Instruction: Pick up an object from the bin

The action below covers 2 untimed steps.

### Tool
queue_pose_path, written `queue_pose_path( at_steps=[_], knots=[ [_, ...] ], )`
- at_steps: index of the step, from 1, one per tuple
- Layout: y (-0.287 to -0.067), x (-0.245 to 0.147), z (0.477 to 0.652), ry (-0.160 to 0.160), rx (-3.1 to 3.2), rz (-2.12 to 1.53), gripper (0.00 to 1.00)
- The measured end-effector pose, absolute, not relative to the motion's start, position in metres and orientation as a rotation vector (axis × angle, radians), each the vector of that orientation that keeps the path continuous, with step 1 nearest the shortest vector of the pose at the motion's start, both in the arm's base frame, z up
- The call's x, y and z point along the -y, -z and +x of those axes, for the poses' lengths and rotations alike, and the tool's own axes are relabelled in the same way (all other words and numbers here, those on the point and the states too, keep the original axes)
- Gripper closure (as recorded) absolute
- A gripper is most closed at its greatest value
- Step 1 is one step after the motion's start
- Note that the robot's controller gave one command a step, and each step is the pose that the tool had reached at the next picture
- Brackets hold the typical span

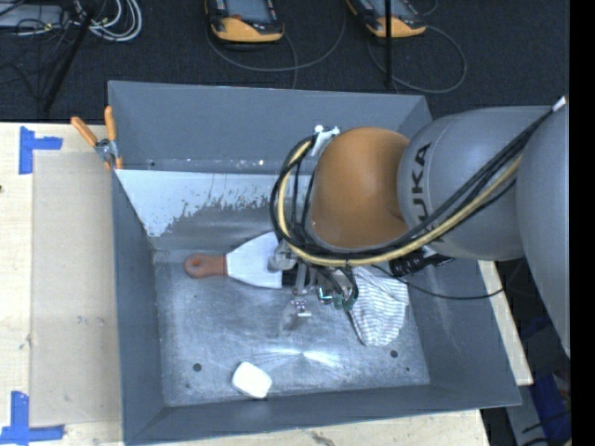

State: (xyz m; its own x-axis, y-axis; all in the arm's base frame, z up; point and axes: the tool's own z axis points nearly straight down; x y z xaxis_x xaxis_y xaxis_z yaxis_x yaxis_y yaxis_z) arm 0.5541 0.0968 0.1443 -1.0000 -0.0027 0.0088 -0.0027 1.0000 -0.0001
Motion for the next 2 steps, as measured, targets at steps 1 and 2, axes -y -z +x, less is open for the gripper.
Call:
queue_pose_path(
  at_steps=[1,2],
  knots=[
    [-0.149,-0.096,0.556,0.001,3.14,0.001,0.0],
    [-0.089,-0.116,0.604,0.041,3.182,-0.11,1.0]
  ],
)
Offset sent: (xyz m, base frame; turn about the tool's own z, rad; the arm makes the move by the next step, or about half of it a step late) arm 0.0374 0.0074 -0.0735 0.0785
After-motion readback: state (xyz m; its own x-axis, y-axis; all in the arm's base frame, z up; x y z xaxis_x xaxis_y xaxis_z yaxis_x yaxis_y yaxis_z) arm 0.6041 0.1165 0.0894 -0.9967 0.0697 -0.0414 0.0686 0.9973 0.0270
